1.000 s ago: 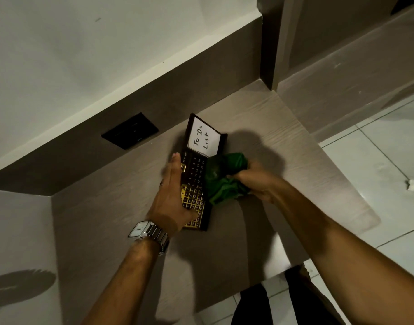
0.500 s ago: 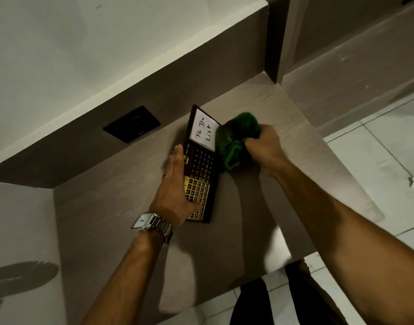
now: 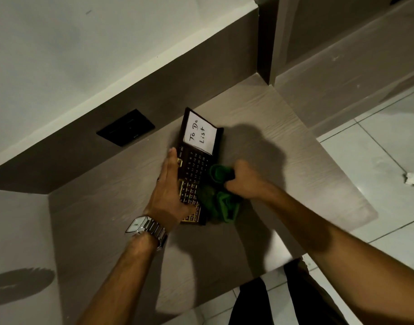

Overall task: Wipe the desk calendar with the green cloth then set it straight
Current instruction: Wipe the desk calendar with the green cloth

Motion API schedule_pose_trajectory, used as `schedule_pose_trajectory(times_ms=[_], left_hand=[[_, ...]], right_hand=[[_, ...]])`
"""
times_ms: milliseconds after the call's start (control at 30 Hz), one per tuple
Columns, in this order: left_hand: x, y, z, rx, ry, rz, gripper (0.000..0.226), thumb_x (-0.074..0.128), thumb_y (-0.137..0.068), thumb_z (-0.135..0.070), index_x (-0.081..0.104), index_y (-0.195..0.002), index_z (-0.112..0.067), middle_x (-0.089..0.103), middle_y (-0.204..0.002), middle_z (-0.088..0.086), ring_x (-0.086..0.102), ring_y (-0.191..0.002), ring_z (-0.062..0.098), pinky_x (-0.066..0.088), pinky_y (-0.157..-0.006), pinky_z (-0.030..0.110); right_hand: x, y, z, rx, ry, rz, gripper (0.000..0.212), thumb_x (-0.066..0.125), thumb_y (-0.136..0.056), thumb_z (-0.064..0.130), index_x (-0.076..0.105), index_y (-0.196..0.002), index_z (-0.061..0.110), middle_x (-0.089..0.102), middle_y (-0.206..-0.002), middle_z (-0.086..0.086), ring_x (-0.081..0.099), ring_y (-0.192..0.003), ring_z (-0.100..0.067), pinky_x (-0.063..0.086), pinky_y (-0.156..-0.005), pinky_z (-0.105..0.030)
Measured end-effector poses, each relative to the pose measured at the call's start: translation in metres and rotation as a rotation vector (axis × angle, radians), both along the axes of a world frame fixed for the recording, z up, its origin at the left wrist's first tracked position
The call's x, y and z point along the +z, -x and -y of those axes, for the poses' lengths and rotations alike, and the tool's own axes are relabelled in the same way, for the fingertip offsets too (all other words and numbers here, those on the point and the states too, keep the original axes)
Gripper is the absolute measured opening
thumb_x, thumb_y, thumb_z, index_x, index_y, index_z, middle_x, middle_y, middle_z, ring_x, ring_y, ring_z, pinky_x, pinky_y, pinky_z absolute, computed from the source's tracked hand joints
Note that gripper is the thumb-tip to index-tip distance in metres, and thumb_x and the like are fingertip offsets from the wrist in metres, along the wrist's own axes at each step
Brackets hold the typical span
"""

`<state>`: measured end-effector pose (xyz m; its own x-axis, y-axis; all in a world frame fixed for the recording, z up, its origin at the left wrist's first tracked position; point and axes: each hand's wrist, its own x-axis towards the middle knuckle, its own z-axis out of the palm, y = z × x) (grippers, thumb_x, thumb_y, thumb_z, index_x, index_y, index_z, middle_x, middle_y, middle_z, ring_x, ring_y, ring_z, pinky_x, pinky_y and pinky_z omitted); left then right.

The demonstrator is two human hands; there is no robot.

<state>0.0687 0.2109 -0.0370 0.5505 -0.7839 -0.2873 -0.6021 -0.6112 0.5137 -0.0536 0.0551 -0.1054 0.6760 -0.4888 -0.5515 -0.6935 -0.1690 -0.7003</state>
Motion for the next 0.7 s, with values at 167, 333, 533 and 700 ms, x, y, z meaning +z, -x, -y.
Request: schedule_pose_trajectory(times_ms=[167,333,533,700], left_hand=[[0.0,0.001,0.0,-0.003,-0.019,0.005,0.138,0.088,-0.054,-0.016,-0.011,-0.149,-0.028,0.006,-0.162,0.004,0.017,-0.146,0.027,0.026,-0.115,0.057],[0.0,0.0,0.0,-0.018,-0.015,-0.002,0.139,0.089,-0.054,-0.019,-0.012,-0.149,-0.025,0.004,-0.162,0.005,0.011,-0.147,0.024,0.019,-0.118,0.051],[-0.001,0.0,0.0,-0.04,0.006,0.034,0.137,0.089,-0.056,-0.026,-0.01,-0.15,-0.02,0.006,-0.162,0.008,0.011,-0.148,0.026,0.021,-0.118,0.053],[-0.003,-0.001,0.0,-0.038,0.002,0.046,0.136,0.089,-0.055,-0.021,-0.01,-0.149,-0.023,0.006,-0.162,0.007,0.013,-0.148,0.026,0.023,-0.117,0.052]], right_hand=[[0.008,-0.004,0.005,-0.178,0.101,0.084,0.02,0.066,-0.079,0.015,0.053,-0.089,0.004,0.057,-0.085,-0.006,0.056,-0.064,-0.016,0.048,-0.047,-0.029],[0.006,0.014,-0.031,-0.014,0.057,0.14,0.022,0.064,-0.079,0.01,0.05,-0.074,0.027,0.04,-0.071,0.014,0.048,-0.059,-0.003,0.032,-0.04,-0.007],[0.016,-0.002,-0.027,-0.002,0.208,0.335,0.031,0.062,-0.079,0.003,0.068,-0.106,0.016,0.057,-0.102,0.003,0.057,-0.09,-0.012,0.045,-0.075,-0.018],[0.028,-0.009,-0.024,-0.07,0.256,0.408,0.036,0.063,-0.08,0.0,0.068,-0.112,0.015,0.055,-0.106,0.004,0.052,-0.095,-0.01,0.047,-0.081,-0.025]])
